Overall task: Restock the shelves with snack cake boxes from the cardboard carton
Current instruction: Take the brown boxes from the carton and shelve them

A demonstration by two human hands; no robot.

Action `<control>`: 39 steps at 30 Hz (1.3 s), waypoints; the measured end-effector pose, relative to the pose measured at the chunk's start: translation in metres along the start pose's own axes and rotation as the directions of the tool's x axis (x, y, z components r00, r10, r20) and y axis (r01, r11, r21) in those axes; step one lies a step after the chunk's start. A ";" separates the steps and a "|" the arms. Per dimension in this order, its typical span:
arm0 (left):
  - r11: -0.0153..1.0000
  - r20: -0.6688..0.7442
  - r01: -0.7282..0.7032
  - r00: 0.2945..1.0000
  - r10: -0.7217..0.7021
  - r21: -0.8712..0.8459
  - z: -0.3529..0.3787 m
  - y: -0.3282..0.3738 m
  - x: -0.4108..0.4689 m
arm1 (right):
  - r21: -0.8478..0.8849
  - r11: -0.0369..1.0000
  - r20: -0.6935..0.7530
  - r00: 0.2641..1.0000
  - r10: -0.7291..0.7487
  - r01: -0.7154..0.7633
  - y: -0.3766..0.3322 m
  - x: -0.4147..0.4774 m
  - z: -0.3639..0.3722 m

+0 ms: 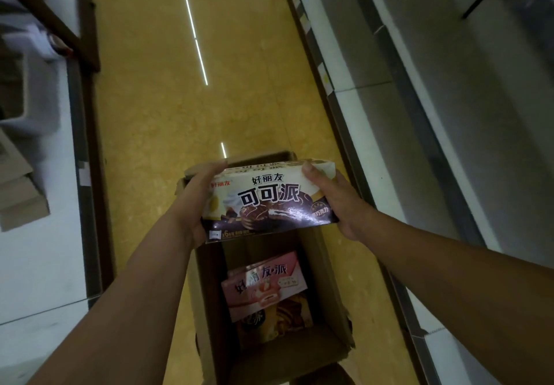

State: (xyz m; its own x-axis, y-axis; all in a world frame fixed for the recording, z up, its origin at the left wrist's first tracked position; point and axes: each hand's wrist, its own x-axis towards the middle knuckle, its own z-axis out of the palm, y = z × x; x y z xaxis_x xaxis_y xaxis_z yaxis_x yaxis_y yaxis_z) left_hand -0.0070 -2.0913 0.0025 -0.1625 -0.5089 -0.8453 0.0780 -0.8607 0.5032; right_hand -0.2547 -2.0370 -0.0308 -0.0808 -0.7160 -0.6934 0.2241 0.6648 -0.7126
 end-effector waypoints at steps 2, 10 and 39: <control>1.000 0.007 -0.025 1.000 0.025 0.010 0.007 0.012 -0.011 | 0.000 0.999 -0.005 0.999 -0.037 0.037 -0.015 -0.011 -0.004; 0.996 0.086 -0.085 0.993 0.083 0.020 0.050 0.067 -0.071 | 0.027 0.987 -0.031 0.987 -0.158 0.159 -0.084 -0.061 -0.020; 0.894 0.518 -0.432 0.795 0.316 0.118 0.173 0.212 -0.307 | 0.092 0.840 -0.312 0.816 -0.486 0.535 -0.273 -0.305 -0.037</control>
State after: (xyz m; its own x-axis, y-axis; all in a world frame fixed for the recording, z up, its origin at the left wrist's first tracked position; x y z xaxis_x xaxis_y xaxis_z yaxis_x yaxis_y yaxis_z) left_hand -0.1108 -2.1145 0.4001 -0.6143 -0.6681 -0.4200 0.0243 -0.5480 0.8361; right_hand -0.3268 -1.9924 0.3717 -0.4778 -0.8411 -0.2533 0.2340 0.1561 -0.9596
